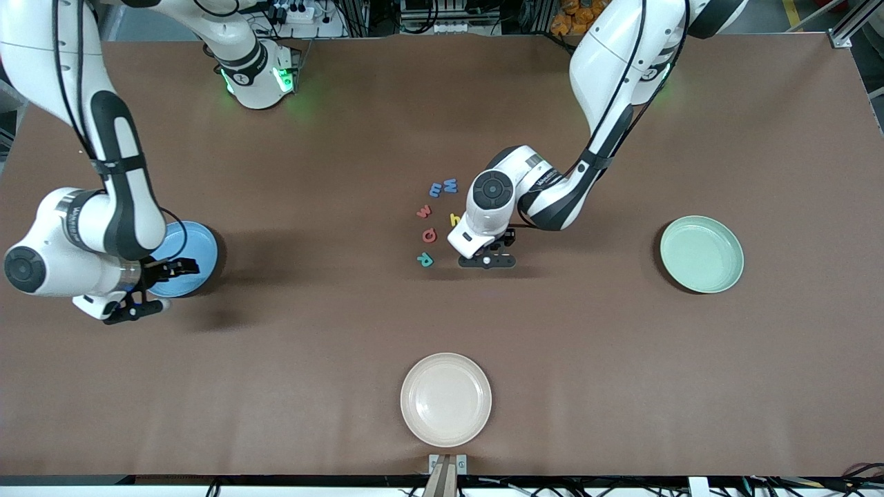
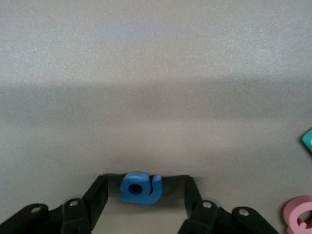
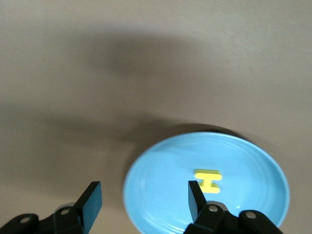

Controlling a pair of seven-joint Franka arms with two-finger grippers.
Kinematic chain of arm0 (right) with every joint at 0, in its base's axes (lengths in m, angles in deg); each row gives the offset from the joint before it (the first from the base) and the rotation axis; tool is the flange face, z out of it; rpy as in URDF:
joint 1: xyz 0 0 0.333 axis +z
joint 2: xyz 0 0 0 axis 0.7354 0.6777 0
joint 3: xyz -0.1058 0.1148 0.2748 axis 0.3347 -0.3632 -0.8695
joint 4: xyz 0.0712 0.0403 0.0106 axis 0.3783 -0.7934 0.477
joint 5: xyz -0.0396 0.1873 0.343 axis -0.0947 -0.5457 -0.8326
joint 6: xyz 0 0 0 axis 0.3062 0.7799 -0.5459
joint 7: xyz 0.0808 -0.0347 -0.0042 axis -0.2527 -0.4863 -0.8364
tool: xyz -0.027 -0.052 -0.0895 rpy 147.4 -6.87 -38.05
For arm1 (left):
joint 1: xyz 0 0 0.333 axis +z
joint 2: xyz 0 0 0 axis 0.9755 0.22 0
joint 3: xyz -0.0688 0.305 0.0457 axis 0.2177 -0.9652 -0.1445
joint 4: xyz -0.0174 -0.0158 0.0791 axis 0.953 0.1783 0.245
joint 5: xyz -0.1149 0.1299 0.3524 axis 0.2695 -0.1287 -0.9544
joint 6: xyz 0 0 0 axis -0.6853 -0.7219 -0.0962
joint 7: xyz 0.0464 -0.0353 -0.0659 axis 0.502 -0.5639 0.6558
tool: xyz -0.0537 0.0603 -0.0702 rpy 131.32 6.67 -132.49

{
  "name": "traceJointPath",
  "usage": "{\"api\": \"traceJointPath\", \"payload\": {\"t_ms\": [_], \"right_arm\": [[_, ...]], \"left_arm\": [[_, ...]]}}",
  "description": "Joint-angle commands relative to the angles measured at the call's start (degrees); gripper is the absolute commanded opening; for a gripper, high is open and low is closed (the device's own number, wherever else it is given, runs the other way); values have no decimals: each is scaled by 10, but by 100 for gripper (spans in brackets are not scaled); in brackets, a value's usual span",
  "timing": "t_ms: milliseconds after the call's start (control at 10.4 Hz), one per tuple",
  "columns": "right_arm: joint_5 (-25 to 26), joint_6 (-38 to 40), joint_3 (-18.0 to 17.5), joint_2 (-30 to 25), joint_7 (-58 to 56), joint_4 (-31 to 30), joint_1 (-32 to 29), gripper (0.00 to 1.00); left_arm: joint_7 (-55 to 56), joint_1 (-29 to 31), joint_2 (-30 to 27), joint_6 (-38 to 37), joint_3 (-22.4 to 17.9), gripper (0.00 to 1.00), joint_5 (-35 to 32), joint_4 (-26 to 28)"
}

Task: Sort uppercase to blue plate, lowercase to green plate
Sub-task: 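Lift the blue a with the left gripper while the right gripper reaches letters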

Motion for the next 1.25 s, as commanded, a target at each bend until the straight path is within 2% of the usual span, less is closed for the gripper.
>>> {"api": "traceJointPath", "payload": {"t_ms": [0, 192, 287, 383, 671, 958, 1150], "right_arm": [[-10, 21, 1, -21, 59, -5, 40, 80], [-11, 16, 1, -24, 137, -1, 87, 80], [-11, 17, 1, -25, 176, 0, 111, 80], [-12, 12, -1, -25, 208, 1, 129, 80], [-19, -58, -3, -23, 294, -7, 198, 81], [-34, -110, -3, -20, 339, -23, 247, 83], [-37, -149, -41, -17, 382, -28, 251, 89]], "left_arm": [[22, -2, -2, 11, -2, 64, -15, 7], [23, 1, -3, 10, -2, 50, -15, 7], [23, 3, -3, 10, -2, 33, -15, 7], [24, 2, -4, 10, -2, 2, -13, 7], [43, 5, -10, 9, -3, 0, -14, 5], [44, 25, -71, -36, -4, 0, -14, 3], [36, 53, -123, -76, -3, 0, -15, -1]]}}
